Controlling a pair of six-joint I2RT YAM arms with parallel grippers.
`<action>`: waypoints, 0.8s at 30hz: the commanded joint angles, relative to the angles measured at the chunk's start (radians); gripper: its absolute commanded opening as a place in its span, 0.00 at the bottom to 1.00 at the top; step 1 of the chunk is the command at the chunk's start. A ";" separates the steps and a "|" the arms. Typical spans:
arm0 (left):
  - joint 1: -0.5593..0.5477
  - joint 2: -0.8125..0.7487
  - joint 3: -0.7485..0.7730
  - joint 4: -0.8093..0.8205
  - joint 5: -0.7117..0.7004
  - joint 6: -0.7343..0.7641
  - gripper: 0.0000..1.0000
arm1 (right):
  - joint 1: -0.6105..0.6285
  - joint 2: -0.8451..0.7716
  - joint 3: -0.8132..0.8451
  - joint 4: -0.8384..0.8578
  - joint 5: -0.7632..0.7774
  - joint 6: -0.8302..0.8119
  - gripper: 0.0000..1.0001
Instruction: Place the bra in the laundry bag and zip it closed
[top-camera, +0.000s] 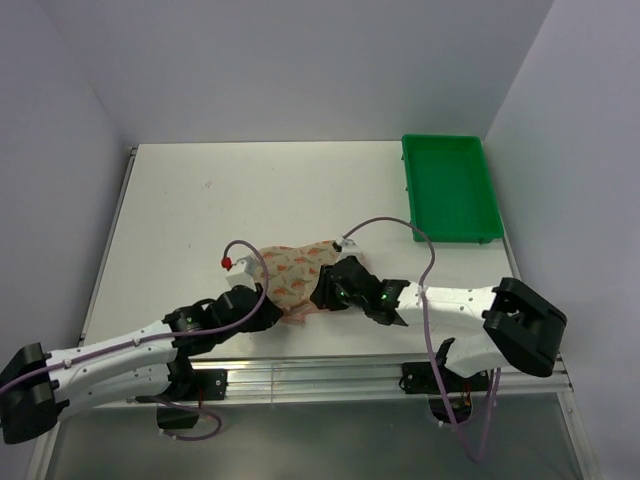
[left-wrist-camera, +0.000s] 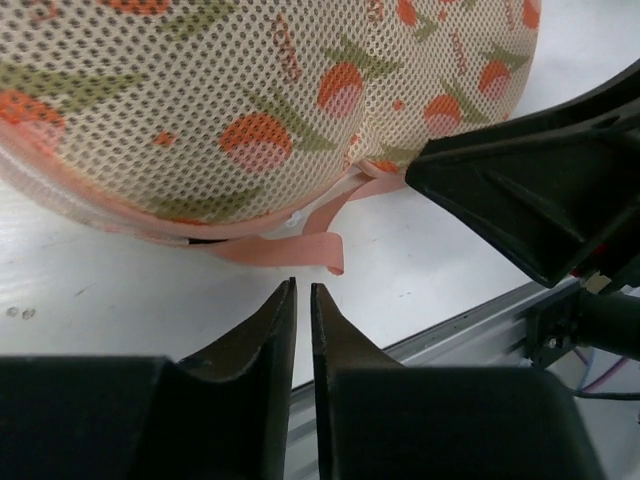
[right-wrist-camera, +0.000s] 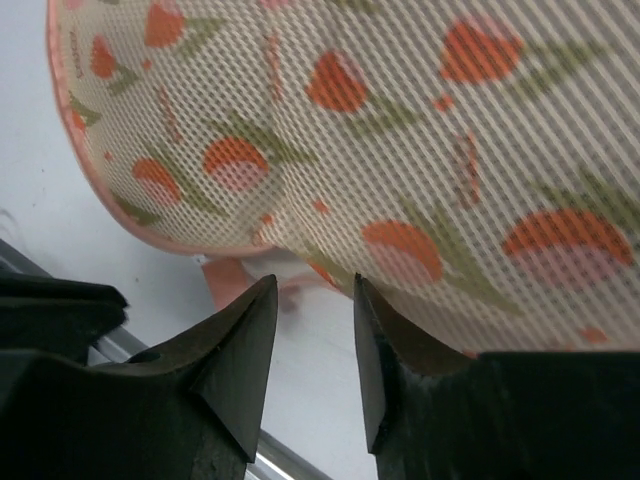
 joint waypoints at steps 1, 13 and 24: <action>-0.017 0.060 0.054 0.086 -0.049 0.012 0.18 | 0.007 0.049 0.103 0.037 0.030 -0.052 0.41; -0.017 0.185 0.051 0.165 -0.171 0.037 0.34 | 0.000 0.184 0.150 0.159 0.052 -0.006 0.13; -0.038 0.243 0.055 0.197 -0.130 0.039 0.28 | 0.000 0.192 0.153 0.160 0.075 -0.015 0.13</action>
